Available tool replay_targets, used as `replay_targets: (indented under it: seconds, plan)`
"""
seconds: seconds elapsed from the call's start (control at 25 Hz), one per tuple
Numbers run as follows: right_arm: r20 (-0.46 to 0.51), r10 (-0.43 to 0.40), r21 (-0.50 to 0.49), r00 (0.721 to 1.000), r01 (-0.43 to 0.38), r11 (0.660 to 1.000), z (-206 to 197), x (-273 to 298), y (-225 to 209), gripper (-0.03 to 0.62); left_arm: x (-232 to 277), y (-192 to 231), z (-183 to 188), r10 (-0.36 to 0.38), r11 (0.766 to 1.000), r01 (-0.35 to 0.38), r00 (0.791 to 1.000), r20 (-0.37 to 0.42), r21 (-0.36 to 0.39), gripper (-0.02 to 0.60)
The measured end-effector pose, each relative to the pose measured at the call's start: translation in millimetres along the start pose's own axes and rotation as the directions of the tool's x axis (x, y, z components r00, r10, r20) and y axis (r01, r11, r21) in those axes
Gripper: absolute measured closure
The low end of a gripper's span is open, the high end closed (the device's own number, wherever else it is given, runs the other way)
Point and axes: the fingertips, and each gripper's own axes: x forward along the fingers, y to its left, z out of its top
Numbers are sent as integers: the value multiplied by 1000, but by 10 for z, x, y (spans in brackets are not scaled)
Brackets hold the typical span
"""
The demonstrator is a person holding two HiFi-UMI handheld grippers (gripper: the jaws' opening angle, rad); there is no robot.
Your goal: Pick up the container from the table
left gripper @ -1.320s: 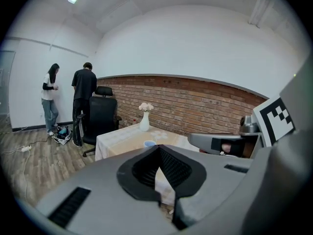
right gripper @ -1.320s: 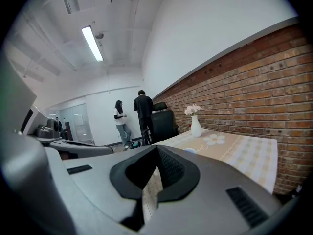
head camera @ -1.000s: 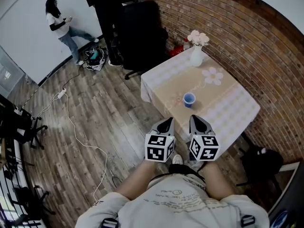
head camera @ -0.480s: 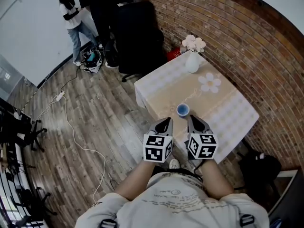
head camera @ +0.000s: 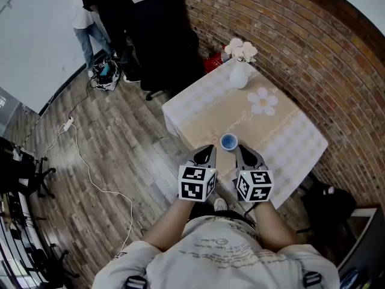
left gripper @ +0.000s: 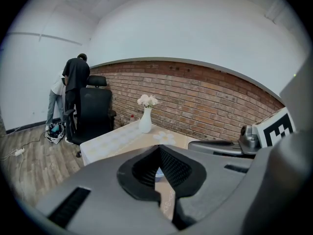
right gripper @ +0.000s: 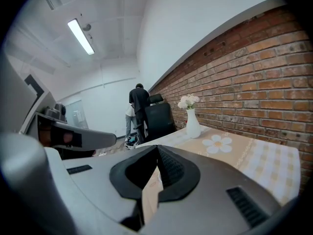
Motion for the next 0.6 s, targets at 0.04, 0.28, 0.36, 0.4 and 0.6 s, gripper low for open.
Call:
replay_targets:
  seconds: [0.04,0.28,0.36,0.4,0.6]
  plan:
    - [3,8,-13,1000,-8,1000,-5,35,13,592,40,22,14,-7,1000,7,1000,-3,2,580]
    - [-33,16,-55,999,-18,998,-178,208,7,503,219,133,-22,-31,1000,31,999,-36,1,580]
    - [-48,0,-66,999,-4,998,-244,247,-27,466,263,166,-34,-34,999,33,998,-44,-6,580]
    - [-56,-8,-72,998,4,997,-281,266,-47,446,283,179,-43,-35,999,34,998,-48,-8,580]
    - [-98,-27,-88,995,18,996,-511,375,-148,336,368,205,-104,-37,999,36,997,-67,-13,580]
